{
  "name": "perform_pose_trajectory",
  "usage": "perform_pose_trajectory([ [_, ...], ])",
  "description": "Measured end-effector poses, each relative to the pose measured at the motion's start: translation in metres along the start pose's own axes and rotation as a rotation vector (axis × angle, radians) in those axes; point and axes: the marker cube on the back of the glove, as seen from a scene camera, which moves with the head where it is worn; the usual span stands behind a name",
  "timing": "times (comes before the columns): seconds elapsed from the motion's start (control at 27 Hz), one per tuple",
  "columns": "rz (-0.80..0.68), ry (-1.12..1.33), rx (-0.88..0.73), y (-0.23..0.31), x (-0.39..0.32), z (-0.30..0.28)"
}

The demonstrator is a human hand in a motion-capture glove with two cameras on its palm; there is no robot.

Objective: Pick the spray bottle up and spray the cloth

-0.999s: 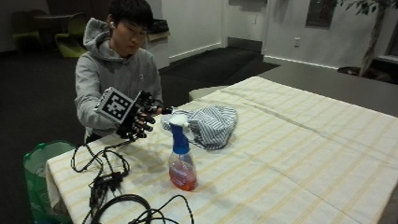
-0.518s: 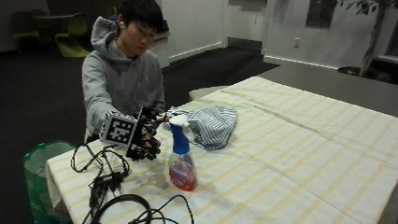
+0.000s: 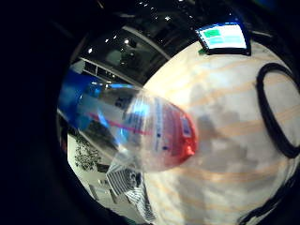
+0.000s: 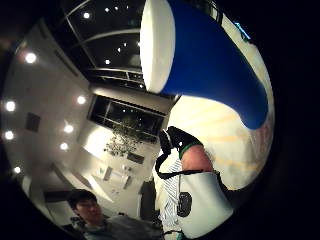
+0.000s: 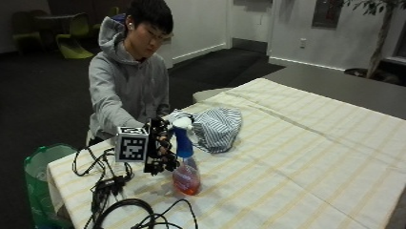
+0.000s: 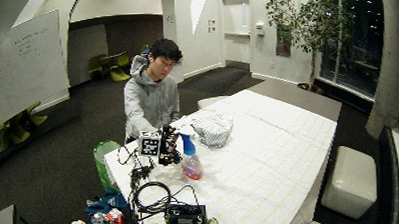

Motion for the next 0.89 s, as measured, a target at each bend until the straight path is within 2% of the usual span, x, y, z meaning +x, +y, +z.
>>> perform_pose_trajectory([
  [0.3,0.040,-0.038,0.071,-0.022,-0.002,0.016],
  [0.44,0.105,-0.085,0.060,-0.034,-0.003,0.019],
  [0.7,0.124,-0.091,-0.078,-0.048,-0.007,0.027],
  [0.89,0.065,0.042,-0.237,-0.052,-0.021,0.035],
])
